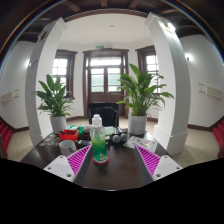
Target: Pour water
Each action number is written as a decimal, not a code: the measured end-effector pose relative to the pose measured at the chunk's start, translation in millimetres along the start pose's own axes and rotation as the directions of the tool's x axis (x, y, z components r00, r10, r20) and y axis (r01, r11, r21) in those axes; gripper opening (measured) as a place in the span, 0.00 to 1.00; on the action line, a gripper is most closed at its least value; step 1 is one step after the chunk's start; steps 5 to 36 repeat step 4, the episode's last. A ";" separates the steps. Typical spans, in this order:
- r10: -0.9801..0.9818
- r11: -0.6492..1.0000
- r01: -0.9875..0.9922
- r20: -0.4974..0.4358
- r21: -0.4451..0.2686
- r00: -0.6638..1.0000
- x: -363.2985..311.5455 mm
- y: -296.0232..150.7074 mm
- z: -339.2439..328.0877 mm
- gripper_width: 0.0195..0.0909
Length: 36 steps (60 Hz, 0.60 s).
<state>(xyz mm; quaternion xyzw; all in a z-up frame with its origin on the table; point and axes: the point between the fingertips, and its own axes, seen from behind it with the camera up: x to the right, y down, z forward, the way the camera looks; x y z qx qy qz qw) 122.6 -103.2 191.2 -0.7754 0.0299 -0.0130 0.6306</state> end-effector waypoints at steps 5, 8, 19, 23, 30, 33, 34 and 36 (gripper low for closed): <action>0.002 1.000 -0.002 -0.004 0.006 1.000 -0.6 -2.4 -2.5 0.91; 0.002 1.000 -0.002 -0.004 0.006 1.000 -0.6 -2.4 -2.5 0.91; 0.002 1.000 -0.002 -0.004 0.006 1.000 -0.6 -2.4 -2.5 0.91; 0.002 1.000 -0.002 -0.004 0.006 1.000 -0.6 -2.4 -2.5 0.91; 0.002 1.000 -0.002 -0.004 0.006 1.000 -0.6 -2.4 -2.5 0.91; 0.002 1.000 -0.002 -0.004 0.006 1.000 -0.6 -2.4 -2.5 0.91; 0.002 1.000 -0.002 -0.004 0.006 1.000 -0.6 -2.4 -2.5 0.91; 0.002 1.000 -0.002 -0.004 0.006 1.000 -0.6 -2.4 -2.5 0.91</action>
